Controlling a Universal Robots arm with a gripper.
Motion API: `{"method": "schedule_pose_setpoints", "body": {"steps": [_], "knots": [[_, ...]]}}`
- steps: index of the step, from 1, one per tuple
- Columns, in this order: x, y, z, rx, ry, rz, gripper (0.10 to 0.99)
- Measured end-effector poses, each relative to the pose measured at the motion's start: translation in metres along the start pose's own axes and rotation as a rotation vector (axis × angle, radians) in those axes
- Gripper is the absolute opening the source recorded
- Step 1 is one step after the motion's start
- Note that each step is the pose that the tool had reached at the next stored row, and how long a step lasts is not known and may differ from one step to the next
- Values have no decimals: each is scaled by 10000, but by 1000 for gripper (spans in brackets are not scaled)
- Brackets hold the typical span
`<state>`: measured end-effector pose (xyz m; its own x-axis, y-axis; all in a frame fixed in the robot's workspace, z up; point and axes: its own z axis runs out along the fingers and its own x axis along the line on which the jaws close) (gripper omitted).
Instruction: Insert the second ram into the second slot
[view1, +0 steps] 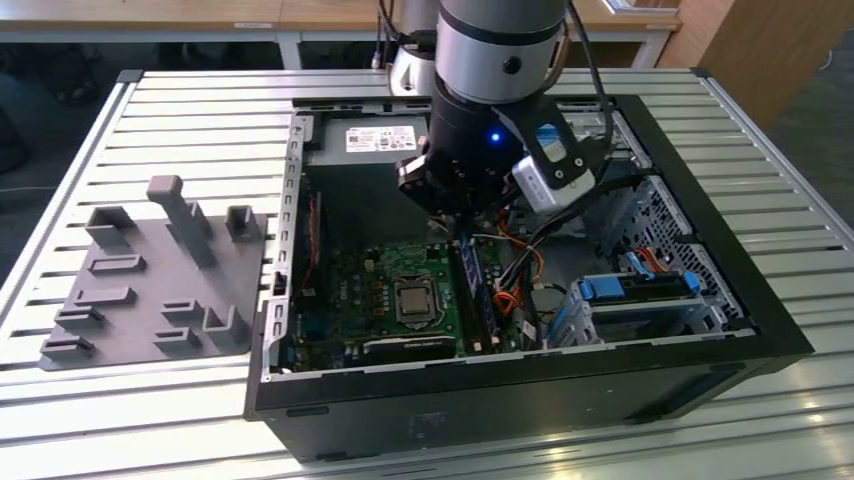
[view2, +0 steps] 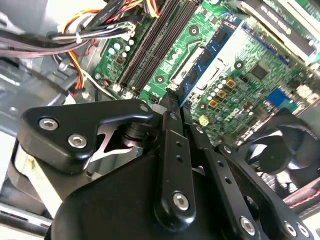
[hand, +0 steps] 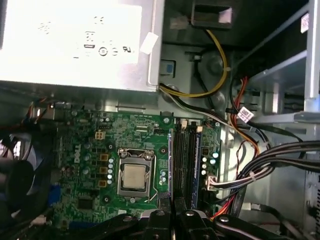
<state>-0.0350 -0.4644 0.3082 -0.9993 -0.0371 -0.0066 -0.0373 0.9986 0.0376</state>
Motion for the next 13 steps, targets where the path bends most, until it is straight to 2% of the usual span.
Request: {"method": "schedule_pose_setpoints", "body": {"steps": [5, 13], "knots": [[-4, -2, 56, 4, -28, 742, 141], [-101, -10, 169, -18, 51, 631, 141]]}}
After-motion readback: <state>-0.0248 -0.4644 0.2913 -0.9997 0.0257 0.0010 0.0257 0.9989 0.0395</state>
